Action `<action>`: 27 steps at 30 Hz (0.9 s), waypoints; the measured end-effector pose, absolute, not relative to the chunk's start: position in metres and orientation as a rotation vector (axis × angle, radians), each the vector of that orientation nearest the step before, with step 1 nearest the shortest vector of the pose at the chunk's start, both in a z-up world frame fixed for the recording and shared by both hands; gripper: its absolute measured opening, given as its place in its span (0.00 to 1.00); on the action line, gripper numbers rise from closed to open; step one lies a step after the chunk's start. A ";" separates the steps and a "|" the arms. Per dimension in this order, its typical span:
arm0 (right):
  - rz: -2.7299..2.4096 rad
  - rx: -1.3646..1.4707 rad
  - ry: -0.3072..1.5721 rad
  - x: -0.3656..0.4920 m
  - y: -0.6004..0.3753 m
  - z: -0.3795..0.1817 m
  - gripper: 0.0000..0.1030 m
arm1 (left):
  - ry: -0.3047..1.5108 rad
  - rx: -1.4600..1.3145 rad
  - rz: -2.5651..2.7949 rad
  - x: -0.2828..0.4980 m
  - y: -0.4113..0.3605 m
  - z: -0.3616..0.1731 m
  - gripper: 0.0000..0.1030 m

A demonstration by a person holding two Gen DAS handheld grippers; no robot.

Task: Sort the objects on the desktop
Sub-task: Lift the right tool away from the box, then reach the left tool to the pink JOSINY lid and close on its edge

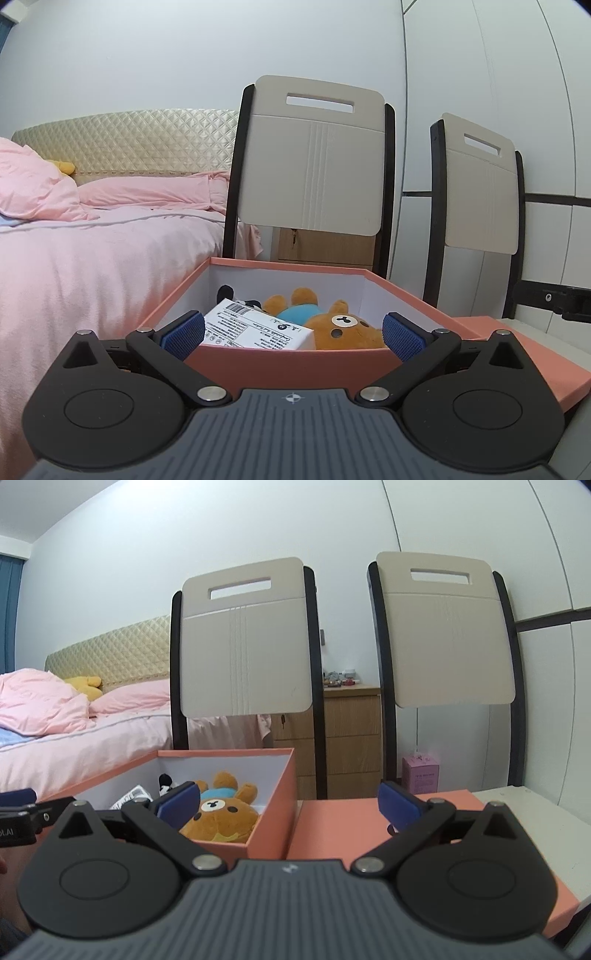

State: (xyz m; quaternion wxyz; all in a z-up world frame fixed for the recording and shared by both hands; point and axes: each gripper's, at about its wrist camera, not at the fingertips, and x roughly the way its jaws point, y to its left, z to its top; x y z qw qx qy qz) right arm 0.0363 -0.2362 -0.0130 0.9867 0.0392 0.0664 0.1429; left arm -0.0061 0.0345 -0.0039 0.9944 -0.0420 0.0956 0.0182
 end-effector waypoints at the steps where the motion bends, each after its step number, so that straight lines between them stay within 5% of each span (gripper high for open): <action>1: 0.287 0.078 0.128 0.036 -0.236 -0.012 1.00 | 0.194 -0.078 0.036 -0.006 0.034 -0.004 1.00; 27: 0.336 0.103 0.088 0.034 -0.247 0.010 1.00 | 0.330 -0.082 -0.140 0.005 0.019 -0.015 1.00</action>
